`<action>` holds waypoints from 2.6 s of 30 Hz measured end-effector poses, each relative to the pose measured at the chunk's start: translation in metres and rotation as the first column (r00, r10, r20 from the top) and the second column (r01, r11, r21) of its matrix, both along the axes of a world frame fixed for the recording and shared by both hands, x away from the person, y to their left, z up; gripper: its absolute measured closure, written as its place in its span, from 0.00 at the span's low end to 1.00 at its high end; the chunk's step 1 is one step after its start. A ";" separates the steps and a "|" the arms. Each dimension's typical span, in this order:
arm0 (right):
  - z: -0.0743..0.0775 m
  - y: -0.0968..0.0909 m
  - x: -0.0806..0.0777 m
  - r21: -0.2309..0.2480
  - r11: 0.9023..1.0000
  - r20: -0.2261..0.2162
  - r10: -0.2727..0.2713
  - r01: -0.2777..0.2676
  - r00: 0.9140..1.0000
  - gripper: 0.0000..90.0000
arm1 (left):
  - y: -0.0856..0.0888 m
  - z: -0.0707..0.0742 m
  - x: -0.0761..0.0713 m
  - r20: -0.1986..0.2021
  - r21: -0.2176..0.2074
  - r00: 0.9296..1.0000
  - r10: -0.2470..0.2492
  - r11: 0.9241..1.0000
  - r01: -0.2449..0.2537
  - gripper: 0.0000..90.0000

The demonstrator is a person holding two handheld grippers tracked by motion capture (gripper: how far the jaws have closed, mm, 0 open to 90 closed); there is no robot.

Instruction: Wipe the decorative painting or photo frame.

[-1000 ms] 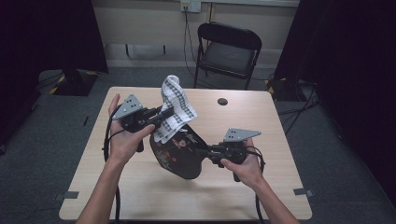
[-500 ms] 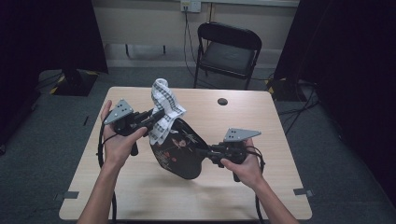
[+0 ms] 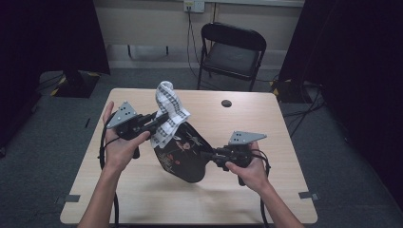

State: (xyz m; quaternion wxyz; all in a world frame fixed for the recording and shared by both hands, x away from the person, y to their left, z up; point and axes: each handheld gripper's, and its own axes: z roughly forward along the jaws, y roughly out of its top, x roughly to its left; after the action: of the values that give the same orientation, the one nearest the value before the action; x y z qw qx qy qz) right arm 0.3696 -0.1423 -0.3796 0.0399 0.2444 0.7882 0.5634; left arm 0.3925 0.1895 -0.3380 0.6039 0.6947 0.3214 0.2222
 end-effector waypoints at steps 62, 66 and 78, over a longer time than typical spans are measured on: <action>-0.001 0.001 0.001 -0.002 1.000 -0.020 0.000 0.000 1.000 0.87 | 0.000 0.000 -0.006 -0.015 -0.004 0.999 -0.031 1.000 0.031 0.83; -0.001 0.001 0.001 -0.006 1.000 -0.025 -0.004 0.004 1.000 0.87 | 0.002 -0.004 -0.004 -0.048 0.007 0.998 -0.040 0.999 0.041 0.84; -0.001 0.003 0.001 -0.010 1.000 -0.022 -0.004 0.004 1.000 0.86 | 0.008 -0.012 0.003 -0.085 -0.033 0.996 -0.038 0.999 0.036 0.85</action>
State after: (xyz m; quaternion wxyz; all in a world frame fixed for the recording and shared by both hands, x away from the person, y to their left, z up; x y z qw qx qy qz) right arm 0.3708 -0.1393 -0.3808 0.0335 0.2519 0.7910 0.5565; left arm 0.3957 0.1975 -0.3496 0.6045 0.6998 0.3374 0.1760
